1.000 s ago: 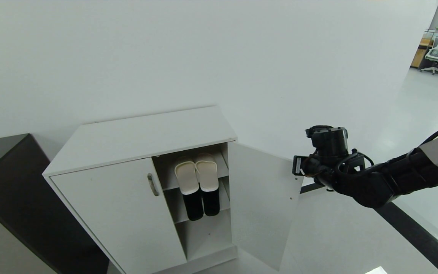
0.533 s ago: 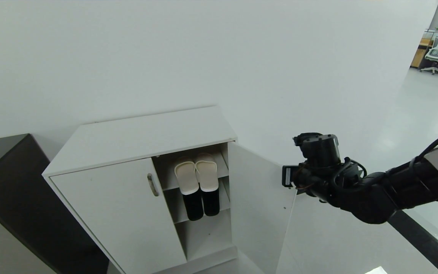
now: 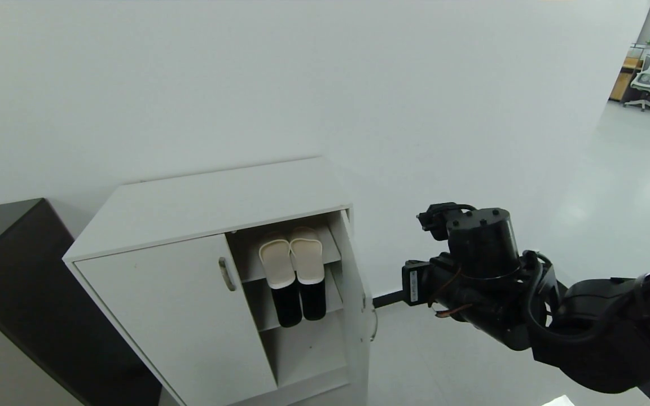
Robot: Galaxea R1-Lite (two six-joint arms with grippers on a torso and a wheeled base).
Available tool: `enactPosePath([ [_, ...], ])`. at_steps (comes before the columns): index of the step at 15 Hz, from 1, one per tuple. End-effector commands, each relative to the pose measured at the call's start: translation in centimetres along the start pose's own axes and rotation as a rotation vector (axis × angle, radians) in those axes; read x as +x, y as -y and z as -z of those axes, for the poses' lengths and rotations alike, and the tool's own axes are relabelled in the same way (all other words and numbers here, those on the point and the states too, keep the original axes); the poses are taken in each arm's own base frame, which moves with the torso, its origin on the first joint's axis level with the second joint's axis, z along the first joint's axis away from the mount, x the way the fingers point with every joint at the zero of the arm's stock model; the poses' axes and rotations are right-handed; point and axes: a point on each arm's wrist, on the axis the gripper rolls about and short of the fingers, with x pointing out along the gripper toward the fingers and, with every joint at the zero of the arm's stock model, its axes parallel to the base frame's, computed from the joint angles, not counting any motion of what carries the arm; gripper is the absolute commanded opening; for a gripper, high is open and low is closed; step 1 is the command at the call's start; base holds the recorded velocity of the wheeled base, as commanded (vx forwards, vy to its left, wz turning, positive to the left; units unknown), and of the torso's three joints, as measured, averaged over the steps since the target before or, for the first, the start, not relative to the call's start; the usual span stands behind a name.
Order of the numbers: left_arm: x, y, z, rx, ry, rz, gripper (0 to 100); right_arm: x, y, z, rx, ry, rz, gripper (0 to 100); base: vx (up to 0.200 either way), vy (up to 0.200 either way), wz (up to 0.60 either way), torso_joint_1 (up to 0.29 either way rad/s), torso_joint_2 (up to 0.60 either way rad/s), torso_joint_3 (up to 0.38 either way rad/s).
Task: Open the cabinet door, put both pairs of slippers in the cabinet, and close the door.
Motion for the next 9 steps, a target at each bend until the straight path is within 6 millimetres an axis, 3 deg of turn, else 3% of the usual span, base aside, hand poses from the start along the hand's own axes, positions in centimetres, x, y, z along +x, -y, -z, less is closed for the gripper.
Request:
enactPosePath([
  [1,0.0,0.0,0.0,0.0,0.0,0.0,0,-0.32,0.03,0.22,-0.008,-0.005,-0.002,0,0.0,0.0,0.0,0.0,0.0,0.0],
  [9,0.0,0.0,0.0,0.0,0.0,0.001,0,-0.32,0.07,0.43,-0.006,0.004,-0.011,0,0.0,0.0,0.0,0.0,0.0,0.0],
])
